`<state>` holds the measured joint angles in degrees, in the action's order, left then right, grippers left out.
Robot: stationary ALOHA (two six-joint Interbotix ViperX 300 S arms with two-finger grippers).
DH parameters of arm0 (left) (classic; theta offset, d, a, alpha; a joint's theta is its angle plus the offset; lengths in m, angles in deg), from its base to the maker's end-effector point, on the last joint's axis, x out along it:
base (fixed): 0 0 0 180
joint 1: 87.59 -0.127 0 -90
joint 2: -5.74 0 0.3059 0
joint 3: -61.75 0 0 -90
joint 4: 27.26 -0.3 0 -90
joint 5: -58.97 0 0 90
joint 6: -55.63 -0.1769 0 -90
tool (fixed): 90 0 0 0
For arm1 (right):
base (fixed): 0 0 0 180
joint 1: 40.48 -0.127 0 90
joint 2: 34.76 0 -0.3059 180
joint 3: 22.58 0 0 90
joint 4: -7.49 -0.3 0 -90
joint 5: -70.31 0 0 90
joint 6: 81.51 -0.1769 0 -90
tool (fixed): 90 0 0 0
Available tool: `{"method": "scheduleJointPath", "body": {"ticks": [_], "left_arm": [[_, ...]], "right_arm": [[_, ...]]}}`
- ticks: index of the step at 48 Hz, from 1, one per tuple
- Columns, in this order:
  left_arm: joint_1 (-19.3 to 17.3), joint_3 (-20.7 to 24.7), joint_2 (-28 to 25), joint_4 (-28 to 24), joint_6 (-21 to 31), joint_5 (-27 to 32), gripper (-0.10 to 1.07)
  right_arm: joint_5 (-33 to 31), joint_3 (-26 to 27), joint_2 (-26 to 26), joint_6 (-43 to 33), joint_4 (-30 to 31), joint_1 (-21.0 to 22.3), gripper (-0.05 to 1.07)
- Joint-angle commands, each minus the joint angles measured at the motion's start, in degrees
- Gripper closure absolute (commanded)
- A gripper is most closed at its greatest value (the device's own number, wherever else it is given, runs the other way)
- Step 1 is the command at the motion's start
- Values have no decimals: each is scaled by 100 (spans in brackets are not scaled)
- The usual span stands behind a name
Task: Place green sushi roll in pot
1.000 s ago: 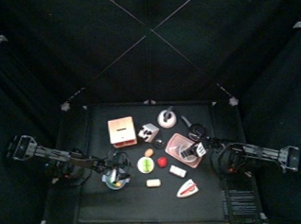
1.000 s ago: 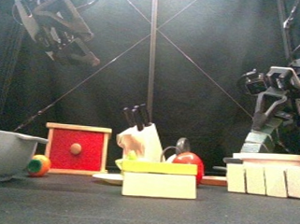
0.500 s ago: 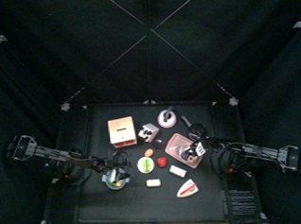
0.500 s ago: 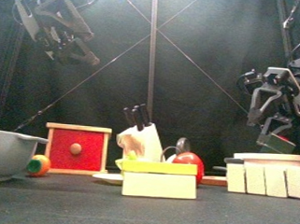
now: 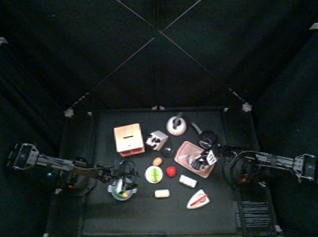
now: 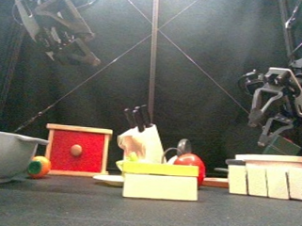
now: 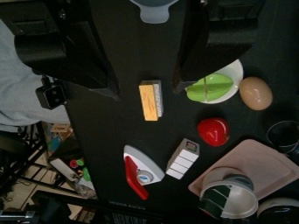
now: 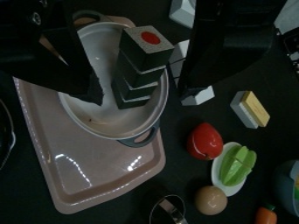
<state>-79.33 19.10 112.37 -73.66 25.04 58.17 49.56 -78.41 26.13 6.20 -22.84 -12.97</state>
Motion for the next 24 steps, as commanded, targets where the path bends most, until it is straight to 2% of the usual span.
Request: {"method": "scheduleJointPath", "body": {"ticks": [1, 15, 21, 24], "left_arm": [[-9, 70, 18, 0, -9, -26, 11], [-18, 70, 18, -9, -9, -26, 11], [-18, 62, 18, 0, -9, -26, 11], [-18, 53, 26, 0, -9, -35, 11]], "right_arm": [[18, 132, 9, 18, 26, -9, 5], [97, 237, 18, 18, 35, -114, 5], [316, 457, 44, 9, -62, -316, 5], [527, 642, 97, 9, -132, -571, 5]]}}
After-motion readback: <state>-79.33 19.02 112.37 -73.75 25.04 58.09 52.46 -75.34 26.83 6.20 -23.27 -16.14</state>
